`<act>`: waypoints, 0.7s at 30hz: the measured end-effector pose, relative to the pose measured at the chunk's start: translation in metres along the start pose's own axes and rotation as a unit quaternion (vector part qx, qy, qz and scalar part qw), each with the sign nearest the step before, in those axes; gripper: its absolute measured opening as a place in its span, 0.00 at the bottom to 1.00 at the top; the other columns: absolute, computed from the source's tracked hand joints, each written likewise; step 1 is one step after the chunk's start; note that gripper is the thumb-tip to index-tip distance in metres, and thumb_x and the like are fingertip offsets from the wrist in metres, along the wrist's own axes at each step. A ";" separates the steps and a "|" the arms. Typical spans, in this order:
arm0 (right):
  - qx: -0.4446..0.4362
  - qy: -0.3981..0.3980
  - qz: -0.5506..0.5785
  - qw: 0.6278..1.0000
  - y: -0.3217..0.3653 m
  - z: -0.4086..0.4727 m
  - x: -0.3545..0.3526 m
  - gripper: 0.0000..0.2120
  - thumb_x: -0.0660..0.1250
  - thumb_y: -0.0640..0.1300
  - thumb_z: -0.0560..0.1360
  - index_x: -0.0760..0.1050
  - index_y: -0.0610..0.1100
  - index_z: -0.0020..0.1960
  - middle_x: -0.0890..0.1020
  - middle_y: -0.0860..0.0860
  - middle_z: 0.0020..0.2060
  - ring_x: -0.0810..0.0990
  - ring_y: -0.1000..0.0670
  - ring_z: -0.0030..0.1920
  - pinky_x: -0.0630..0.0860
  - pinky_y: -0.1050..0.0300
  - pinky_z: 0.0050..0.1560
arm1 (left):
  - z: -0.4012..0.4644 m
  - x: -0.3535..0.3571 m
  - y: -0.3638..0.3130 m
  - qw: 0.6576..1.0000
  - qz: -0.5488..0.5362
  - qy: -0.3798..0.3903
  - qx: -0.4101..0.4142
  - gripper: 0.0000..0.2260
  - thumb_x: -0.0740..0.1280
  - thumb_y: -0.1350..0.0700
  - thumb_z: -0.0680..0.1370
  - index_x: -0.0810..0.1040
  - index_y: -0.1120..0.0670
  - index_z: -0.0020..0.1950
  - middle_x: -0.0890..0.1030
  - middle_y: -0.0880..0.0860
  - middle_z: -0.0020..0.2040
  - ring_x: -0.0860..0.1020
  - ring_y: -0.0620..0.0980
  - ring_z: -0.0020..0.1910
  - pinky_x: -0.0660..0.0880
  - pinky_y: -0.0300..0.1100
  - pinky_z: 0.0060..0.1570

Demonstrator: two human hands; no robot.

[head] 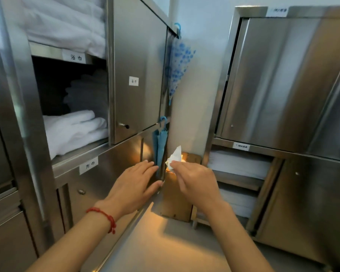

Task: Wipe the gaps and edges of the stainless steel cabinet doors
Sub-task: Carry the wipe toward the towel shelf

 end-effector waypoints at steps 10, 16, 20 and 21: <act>0.085 0.051 -0.092 0.991 -0.058 -0.022 -0.066 0.08 0.69 0.36 0.72 0.81 0.40 0.51 0.85 0.45 0.40 0.83 0.43 0.37 0.79 0.50 0.32 | 0.068 0.002 -0.078 0.995 -0.043 0.009 0.090 0.25 0.51 0.40 0.80 0.57 0.47 0.75 0.58 0.45 0.76 0.53 0.43 0.75 0.52 0.40 0.72; 0.145 0.063 -0.150 0.976 -0.090 -0.038 -0.094 0.10 0.63 0.38 0.77 0.79 0.41 0.56 0.84 0.45 0.46 0.83 0.43 0.45 0.80 0.46 0.41 | 0.110 0.016 -0.118 0.981 -0.095 -0.001 0.169 0.24 0.52 0.40 0.80 0.59 0.47 0.75 0.60 0.46 0.75 0.55 0.43 0.74 0.50 0.37 0.69; 0.174 0.033 -0.198 0.964 -0.104 -0.047 -0.112 0.08 0.72 0.35 0.70 0.81 0.39 0.49 0.85 0.45 0.39 0.84 0.45 0.38 0.81 0.51 0.33 | 0.137 0.024 -0.145 0.965 -0.119 0.010 0.235 0.25 0.53 0.41 0.80 0.59 0.48 0.75 0.60 0.47 0.75 0.55 0.44 0.74 0.49 0.37 0.68; 0.173 0.021 -0.213 0.961 -0.108 -0.050 -0.116 0.09 0.74 0.35 0.67 0.82 0.40 0.47 0.85 0.46 0.38 0.84 0.46 0.36 0.81 0.55 0.32 | 0.143 0.025 -0.152 0.960 -0.123 0.012 0.253 0.25 0.53 0.41 0.80 0.59 0.48 0.75 0.60 0.47 0.75 0.54 0.44 0.74 0.49 0.38 0.69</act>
Point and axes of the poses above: each hand's wrist, its own z-axis towards the middle knuckle, its own x-axis out of the palm, y = z × x, the point moved 1 cm from there along z, towards the middle knuckle
